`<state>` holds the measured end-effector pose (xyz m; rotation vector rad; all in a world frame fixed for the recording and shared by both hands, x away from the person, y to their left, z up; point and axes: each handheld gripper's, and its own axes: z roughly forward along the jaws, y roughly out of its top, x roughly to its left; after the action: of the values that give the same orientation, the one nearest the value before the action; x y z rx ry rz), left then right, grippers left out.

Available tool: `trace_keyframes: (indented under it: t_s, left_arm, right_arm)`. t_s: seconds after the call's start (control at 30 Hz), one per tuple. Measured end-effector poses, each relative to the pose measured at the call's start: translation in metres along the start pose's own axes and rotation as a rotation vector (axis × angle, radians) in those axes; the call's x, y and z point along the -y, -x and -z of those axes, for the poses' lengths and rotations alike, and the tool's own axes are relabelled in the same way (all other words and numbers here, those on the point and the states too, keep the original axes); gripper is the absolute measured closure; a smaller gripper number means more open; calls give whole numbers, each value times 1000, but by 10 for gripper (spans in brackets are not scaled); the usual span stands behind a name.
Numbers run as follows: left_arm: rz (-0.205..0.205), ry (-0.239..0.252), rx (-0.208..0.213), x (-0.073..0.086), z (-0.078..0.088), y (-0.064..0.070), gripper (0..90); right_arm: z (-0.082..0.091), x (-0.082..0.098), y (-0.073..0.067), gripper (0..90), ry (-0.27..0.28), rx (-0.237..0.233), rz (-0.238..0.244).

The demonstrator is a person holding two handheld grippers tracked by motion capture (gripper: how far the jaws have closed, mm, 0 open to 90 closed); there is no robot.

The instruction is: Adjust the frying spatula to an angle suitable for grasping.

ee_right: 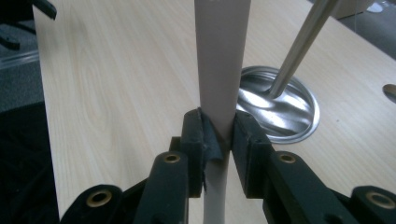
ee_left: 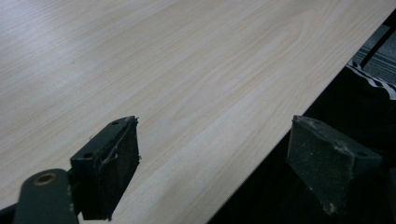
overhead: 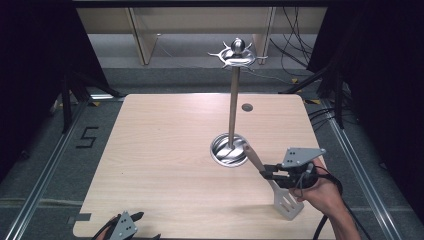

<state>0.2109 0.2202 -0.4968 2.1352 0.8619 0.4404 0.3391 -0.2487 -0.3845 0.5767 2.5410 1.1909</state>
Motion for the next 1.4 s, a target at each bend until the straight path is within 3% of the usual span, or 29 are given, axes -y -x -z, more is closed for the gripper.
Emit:
trace_keyframes:
  t_s: [0.13, 0.17, 0.2, 0.23, 0.27, 0.3, 0.33, 0.47, 0.5, 0.53, 0.57, 0.63, 0.67, 0.73, 0.77, 1.0, 1.23, 1.27, 1.3, 1.33, 1.37, 1.4]
  left_arm:
    - [8, 17, 4, 0, -1, 1, 159]
    - [14, 16, 3, -1, 1, 1, 159]
    - [-6, 7, -6, -1, 2, -1, 159]
    - [7, 24, -4, -1, 2, -2, 159]
    - [16, 32, -2, -1, 3, -2, 159]
    - [-8, 18, -8, -1, 4, -5, 159]
    - [30, 30, -8, 0, 3, -3, 159]
    - [10, 12, 1, 0, 2, -2, 158]
    - [24, 29, 12, 0, 1, 0, 158]
    - [3, 8, 0, -1, 1, 0, 158]
    - [3, 8, 0, -1, 1, 0, 158]
    - [-7, 2, 11, -2, 2, 0, 158]
    - [11, 17, 12, -1, 1, 1, 158]
    - [13, 21, -1, 0, 0, 1, 158]
    - [3, 12, -3, 0, 1, 0, 158]
    - [5, 13, 4, -1, 2, 0, 158]
    - [6, 17, 2, -1, 2, 0, 158]
    - [23, 32, 7, -1, 1, 2, 158]
    - [29, 41, 7, -1, 0, 2, 158]
    - [15, 41, 9, -1, 1, 2, 158]
    - [-11, 33, 5, -1, 1, 0, 158]
    - [-11, 33, 5, -1, 1, 0, 158]
  right_arm:
    - [5, 0, 3, 762, 48, 38, -52]
    - [5, 0, 5, 762, 56, 39, -44]
    - [6, 0, 7, 763, 77, 59, -54]
    - [6, 1, 10, 763, 115, 57, -70]
    - [6, 1, 10, 763, 115, 57, -70]
    - [6, 1, 10, 763, 128, 73, -100]
    - [6, 1, 11, 763, 137, 80, -101]
    - [8, -3, 12, 763, 154, 87, -81]
    - [10, -5, 11, 763, 158, 86, -91]
    - [11, -6, 11, 763, 187, 101, -91]
    - [13, -8, 11, 763, 181, 80, -81]
    - [14, -10, 10, 763, 198, 87, -95]
    - [14, -11, 11, 763, 210, 89, -85]
    - [16, -15, 12, 763, 231, 97, -89]
    - [17, -17, 15, 763, 236, 87, -64]
    - [21, -36, 19, 763, 299, 100, -75]
    - [26, -53, 28, 763, 307, 106, -66]
    - [27, -56, 28, 762, 309, 117, -75]
    - [27, -59, 32, 762, 308, 107, -53]
    - [28, -61, 31, 763, 305, 115, -71]
    - [28, -68, 34, 762, 306, 119, -55]
    - [28, -68, 34, 762, 306, 119, -55]
